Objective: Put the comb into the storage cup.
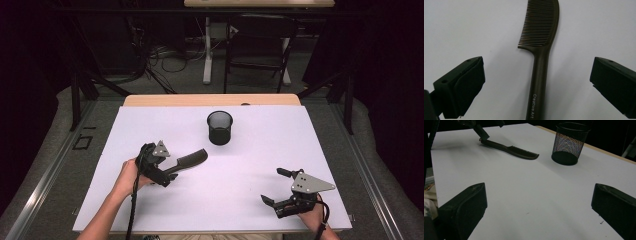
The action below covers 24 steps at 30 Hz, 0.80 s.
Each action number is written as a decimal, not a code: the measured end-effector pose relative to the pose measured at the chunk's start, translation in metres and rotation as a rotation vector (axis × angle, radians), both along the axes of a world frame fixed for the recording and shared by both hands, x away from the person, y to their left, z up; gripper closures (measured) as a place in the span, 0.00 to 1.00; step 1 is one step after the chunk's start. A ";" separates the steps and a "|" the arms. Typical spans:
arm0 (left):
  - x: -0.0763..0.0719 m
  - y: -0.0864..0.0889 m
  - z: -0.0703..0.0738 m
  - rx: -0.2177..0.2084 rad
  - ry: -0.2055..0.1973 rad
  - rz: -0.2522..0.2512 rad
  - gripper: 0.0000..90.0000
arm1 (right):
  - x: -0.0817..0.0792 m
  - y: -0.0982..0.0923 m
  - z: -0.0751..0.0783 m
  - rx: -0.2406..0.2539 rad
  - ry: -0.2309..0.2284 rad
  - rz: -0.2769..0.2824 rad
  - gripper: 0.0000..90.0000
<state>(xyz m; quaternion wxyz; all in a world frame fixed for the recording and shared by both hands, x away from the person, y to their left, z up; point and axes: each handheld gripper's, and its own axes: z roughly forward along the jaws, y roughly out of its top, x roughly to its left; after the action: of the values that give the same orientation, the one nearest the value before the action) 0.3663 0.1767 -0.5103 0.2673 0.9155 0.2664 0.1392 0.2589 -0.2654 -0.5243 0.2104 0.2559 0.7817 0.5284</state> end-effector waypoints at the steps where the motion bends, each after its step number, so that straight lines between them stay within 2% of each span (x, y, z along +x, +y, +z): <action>1: 0.001 0.000 0.000 0.002 0.007 0.000 0.00 | 0.000 0.000 0.000 0.002 0.003 -0.003 0.00; 6: 0.006 -0.002 0.000 0.042 0.032 -0.016 0.00 | -0.001 -0.001 0.000 0.010 -0.001 -0.008 0.00; 11: 0.009 -0.007 0.000 0.077 0.037 -0.032 0.00 | 0.001 0.000 0.000 0.003 0.004 -0.005 0.00; 18: 0.014 -0.016 -0.002 0.150 0.083 -0.070 0.01 | 0.000 -0.001 0.000 0.002 0.001 -0.002 0.00; 24: 0.019 -0.024 -0.001 0.209 0.103 -0.089 0.22 | 0.001 0.000 -0.001 -0.002 0.009 -0.003 0.00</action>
<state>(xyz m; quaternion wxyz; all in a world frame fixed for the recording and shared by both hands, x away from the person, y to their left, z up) 0.3853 0.1526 -0.5113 0.1622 0.9553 0.2230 0.1069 0.2595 -0.2658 -0.5249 0.2081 0.2592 0.7828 0.5261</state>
